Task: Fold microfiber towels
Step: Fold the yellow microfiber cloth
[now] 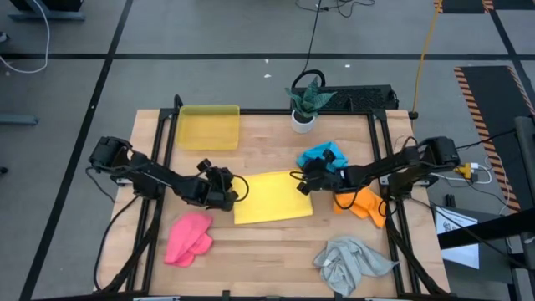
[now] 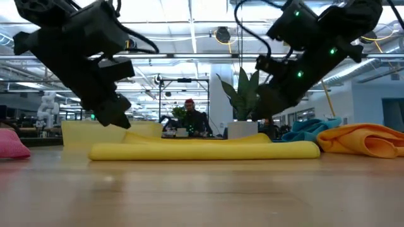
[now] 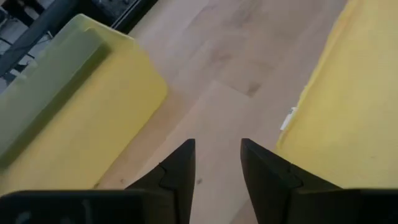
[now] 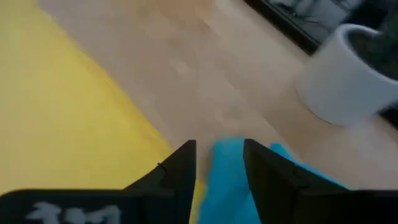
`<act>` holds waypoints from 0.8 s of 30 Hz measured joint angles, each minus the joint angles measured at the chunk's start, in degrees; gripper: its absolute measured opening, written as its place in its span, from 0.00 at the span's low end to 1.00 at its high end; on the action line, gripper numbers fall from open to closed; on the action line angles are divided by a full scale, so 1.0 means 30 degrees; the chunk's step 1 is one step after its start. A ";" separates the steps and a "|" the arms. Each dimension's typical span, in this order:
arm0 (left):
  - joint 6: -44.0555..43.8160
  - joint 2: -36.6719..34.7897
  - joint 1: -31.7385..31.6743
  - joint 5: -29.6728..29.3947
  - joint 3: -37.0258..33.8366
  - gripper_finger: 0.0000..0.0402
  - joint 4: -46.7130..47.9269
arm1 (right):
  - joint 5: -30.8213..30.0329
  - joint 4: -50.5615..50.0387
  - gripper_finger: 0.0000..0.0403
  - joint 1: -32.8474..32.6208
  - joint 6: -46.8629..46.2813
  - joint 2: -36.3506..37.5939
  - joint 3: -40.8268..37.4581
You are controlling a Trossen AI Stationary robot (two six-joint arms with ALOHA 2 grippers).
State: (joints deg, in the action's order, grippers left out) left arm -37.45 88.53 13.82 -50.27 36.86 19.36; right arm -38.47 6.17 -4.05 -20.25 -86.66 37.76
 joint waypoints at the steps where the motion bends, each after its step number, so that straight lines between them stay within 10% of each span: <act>1: 0.0003 -0.0291 0.0097 -0.0120 -0.0012 0.33 0.0381 | 0.1046 0.0056 0.29 -0.0043 -0.0010 0.0168 0.0014; 6: 0.1611 -0.1049 0.0430 0.1691 -0.0022 0.33 -0.0783 | 0.6272 0.0064 0.21 0.0009 -0.0414 0.0093 0.0026; 12: 0.4534 -0.0374 -0.1363 0.5753 0.0000 0.33 -0.4125 | 0.5202 0.2601 0.08 0.0982 -0.0651 -0.0881 -0.0887; 24: 0.3260 0.1368 -0.2913 0.5685 0.0000 0.33 -0.2374 | 0.4248 0.4426 0.01 0.1654 -0.1995 -0.1067 -0.3635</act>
State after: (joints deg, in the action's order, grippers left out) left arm -27.67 92.63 5.08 -33.22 36.86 12.23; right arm -25.73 19.45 0.91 -26.24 -89.86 26.85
